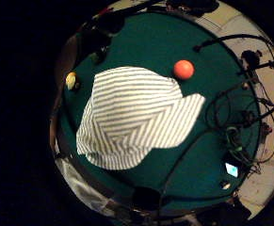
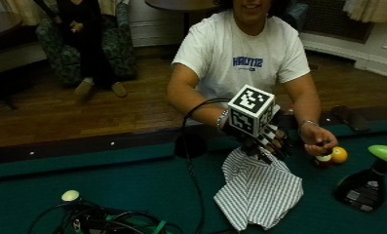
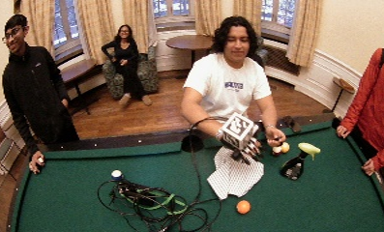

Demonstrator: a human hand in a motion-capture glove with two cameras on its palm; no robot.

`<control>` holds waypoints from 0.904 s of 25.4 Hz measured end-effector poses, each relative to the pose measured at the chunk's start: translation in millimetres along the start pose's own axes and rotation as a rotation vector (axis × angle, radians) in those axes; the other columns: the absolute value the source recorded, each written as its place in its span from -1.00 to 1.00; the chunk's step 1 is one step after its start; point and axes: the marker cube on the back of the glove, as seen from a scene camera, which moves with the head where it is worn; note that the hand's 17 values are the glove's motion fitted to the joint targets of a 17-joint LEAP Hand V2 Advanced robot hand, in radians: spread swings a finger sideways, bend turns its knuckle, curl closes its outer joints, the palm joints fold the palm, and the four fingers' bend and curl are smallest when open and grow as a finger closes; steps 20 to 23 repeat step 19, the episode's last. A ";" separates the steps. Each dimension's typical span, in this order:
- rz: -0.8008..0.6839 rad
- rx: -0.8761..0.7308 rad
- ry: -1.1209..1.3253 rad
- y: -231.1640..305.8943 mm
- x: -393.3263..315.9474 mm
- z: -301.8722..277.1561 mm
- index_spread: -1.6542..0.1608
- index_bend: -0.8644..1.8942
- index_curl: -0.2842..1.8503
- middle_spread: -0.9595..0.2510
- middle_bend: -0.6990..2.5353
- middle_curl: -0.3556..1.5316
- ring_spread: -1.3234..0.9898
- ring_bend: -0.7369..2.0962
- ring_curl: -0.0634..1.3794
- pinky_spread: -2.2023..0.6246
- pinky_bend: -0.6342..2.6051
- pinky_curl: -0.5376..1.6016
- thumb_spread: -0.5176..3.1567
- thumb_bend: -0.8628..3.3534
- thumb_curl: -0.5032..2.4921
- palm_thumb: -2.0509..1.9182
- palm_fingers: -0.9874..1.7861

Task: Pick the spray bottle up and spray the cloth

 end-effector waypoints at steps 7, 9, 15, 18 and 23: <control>-0.075 0.003 0.075 52.7 -11.2 -24.5 0.39 -0.28 -0.44 0.41 -0.43 -0.23 0.04 -0.23 -0.44 0.72 -0.48 -0.18 -0.18 -0.61 -0.40 0.27 0.11; -0.097 0.015 0.084 64.8 -14.3 -32.5 0.39 -0.28 -0.44 0.41 -0.43 -0.23 0.04 -0.23 -0.44 0.72 -0.47 -0.18 -0.18 -0.61 -0.40 0.27 0.11; -0.144 0.068 0.085 90.2 -23.3 -52.6 0.39 -0.28 -0.45 0.41 -0.45 -0.24 0.04 -0.24 -0.44 0.71 -0.47 -0.17 -0.18 -0.61 -0.42 0.26 0.10; -0.163 0.080 0.082 95.4 -28.2 -56.4 0.38 -0.27 -0.46 0.41 -0.45 -0.24 0.04 -0.25 -0.44 0.71 -0.46 -0.17 -0.18 -0.61 -0.42 0.26 0.10; -0.165 0.082 0.082 96.0 -28.9 -56.8 0.38 -0.27 -0.46 0.41 -0.46 -0.24 0.04 -0.25 -0.44 0.71 -0.45 -0.16 -0.18 -0.61 -0.42 0.26 0.11</control>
